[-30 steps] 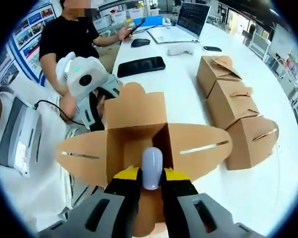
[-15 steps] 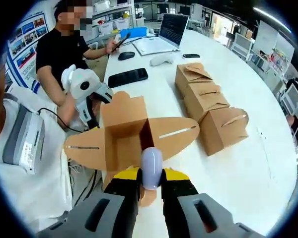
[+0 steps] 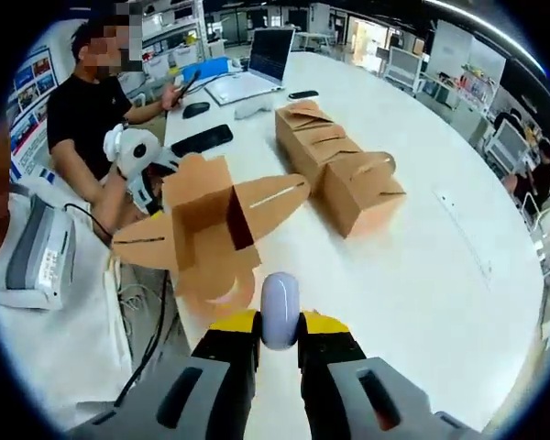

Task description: Pick up one paper box from the group, open the paper box, and remove the item inside

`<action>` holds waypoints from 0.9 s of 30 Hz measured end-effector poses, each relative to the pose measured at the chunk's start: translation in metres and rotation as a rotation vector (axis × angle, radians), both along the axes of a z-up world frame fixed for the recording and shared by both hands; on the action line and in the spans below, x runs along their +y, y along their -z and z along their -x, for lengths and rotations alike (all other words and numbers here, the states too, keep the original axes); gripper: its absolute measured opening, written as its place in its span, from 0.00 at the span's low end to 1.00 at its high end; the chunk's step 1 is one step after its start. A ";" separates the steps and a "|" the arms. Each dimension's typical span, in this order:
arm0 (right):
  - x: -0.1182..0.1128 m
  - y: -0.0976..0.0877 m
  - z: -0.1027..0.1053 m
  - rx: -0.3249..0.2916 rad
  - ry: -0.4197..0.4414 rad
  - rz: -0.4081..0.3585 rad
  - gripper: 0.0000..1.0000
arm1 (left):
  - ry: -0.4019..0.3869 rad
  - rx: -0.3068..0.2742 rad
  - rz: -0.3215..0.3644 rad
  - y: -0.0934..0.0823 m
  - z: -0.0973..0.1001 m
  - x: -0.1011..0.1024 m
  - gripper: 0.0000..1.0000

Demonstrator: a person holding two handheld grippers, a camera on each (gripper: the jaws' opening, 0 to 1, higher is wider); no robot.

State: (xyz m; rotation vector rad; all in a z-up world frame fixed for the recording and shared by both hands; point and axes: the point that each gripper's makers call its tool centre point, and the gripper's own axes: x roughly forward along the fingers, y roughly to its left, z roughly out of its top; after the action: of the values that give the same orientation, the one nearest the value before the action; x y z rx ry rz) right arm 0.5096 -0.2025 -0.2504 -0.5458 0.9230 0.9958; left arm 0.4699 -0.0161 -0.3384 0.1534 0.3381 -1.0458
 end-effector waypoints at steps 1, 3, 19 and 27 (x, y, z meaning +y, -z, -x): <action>-0.004 0.001 0.002 0.002 0.009 -0.005 0.17 | -0.010 0.020 0.009 0.002 -0.002 -0.001 0.47; -0.011 0.002 0.005 0.001 0.023 -0.013 0.17 | -0.013 0.025 0.008 0.005 -0.004 -0.004 0.50; -0.023 0.040 0.056 0.081 0.118 -0.223 0.17 | -0.141 0.060 0.070 0.011 -0.029 -0.017 0.52; -0.005 0.056 0.062 0.125 0.144 -0.301 0.17 | -0.147 0.042 0.062 0.013 -0.035 -0.025 0.52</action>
State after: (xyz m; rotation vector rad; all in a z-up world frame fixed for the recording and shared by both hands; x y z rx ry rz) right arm 0.4476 -0.2079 -0.3063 -0.1633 0.8889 1.0227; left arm 0.5044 -0.0410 -0.3512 0.0504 0.3499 -0.9142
